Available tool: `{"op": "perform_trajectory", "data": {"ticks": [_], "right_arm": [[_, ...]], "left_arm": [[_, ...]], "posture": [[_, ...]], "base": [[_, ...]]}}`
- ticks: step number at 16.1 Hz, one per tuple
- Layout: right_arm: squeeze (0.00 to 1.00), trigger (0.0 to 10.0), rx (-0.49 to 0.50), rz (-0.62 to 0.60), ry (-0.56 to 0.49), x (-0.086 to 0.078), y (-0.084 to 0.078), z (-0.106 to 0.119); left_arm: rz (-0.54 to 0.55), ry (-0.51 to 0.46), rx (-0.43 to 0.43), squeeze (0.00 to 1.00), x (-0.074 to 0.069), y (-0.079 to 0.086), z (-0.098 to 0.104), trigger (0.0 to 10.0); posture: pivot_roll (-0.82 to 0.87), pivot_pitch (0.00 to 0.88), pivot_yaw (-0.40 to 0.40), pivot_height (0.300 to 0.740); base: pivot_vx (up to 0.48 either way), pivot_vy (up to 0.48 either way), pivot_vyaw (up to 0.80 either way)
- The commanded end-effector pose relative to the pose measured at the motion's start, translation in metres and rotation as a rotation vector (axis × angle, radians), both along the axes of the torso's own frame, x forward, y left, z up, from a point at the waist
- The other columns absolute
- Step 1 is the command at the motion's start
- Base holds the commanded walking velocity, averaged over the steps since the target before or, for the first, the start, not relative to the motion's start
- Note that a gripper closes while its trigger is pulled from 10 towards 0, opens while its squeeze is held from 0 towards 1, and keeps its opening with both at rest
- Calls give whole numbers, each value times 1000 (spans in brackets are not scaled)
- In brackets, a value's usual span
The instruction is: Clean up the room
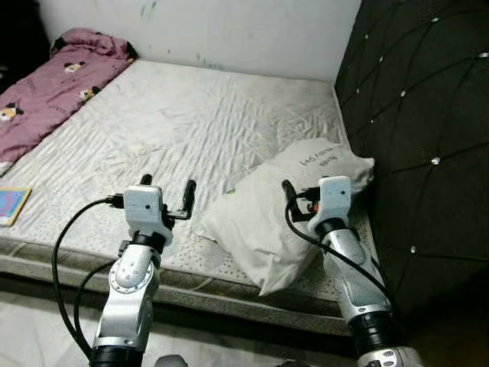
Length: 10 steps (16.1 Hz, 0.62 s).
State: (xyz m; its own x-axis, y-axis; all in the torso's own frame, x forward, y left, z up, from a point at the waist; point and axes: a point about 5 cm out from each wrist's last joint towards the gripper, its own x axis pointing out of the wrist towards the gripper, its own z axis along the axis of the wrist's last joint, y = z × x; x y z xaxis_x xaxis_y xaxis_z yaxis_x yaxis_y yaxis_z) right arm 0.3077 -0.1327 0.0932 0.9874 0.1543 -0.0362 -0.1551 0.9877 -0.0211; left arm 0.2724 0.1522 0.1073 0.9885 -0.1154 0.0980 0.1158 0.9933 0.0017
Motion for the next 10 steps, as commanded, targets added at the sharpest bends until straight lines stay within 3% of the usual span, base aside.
{"op": "perform_trajectory", "data": {"ticks": [1, 4, 10], "right_arm": [[0, 10000, 2, -2, -16, 3, -1, 5], [0, 10000, 10, -7, -11, 3, -1, 4], [0, 10000, 7, -3, -11, 3, -1, 4]], "left_arm": [[-10, -26, -6, 0, 0, 0, 4, 10000], [-19, -27, -8, 0, 0, -1, 5, 10000], [-24, -25, -10, 0, -1, -2, 4, 10000]], "posture": [[35, 0, -38, 740], [34, 0, -36, 740], [36, 0, -38, 740]], "base": [[0, 0, 0], [290, 0, -704], [240, 0, 0]]}}
